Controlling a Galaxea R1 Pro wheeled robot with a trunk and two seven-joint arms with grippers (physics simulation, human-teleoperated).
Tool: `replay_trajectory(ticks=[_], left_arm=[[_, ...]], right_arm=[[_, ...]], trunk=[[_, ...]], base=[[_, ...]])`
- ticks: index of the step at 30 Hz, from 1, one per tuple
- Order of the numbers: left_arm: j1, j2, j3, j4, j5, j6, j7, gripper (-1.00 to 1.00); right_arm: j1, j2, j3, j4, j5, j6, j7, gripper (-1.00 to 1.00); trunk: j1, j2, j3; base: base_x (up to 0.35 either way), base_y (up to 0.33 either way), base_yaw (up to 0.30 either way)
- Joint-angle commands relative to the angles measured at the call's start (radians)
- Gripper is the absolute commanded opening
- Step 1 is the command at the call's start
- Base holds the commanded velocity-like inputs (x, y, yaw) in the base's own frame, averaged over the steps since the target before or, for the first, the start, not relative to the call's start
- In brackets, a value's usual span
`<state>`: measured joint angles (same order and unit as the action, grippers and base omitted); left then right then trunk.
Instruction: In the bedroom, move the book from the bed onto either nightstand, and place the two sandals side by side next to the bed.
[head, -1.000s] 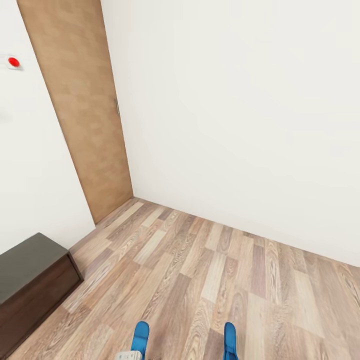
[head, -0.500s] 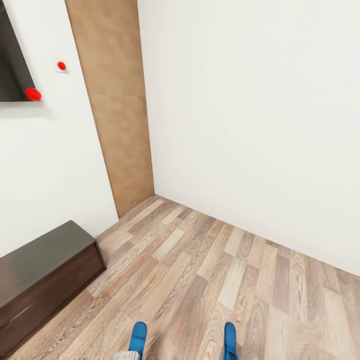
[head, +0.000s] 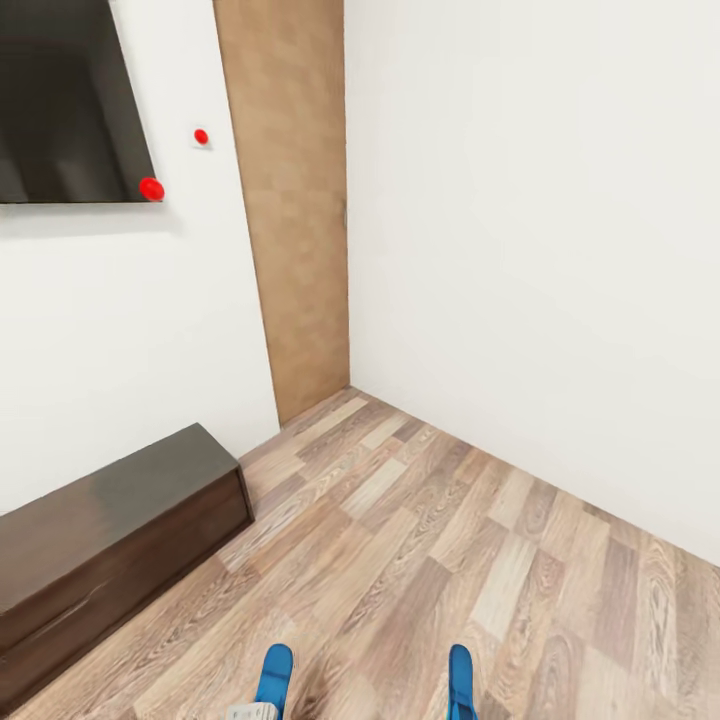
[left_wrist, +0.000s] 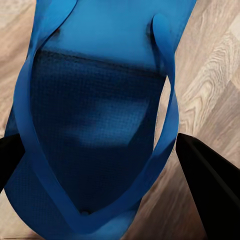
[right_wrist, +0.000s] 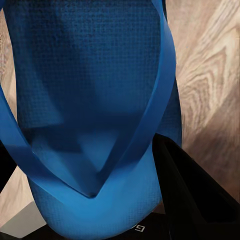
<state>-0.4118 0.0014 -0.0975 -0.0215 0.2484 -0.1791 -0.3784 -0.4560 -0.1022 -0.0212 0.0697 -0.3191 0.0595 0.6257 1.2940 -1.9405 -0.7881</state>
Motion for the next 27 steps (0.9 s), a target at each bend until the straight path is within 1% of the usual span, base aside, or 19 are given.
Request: replay_trajectory(ticks=[1,27], left_arm=[[-0.001,0.000,-0.008,0.002,0.009,-0.003,-0.004,-1.00],[-0.001,0.000,-0.008,0.002,0.009,-0.003,-0.004,-1.00]], right_arm=[[-0.001,0.000,-0.002,0.002,-0.009,0.006,0.005,-1.00],[-0.001,-0.001,-0.002,0.002,-0.009,0.006,0.005,-1.00]], trunk=[[0.000,0.000,-0.001],[0.000,0.000,-0.001]], base=[[0.000,0.000,0.298],[0.000,0.000,0.298]])
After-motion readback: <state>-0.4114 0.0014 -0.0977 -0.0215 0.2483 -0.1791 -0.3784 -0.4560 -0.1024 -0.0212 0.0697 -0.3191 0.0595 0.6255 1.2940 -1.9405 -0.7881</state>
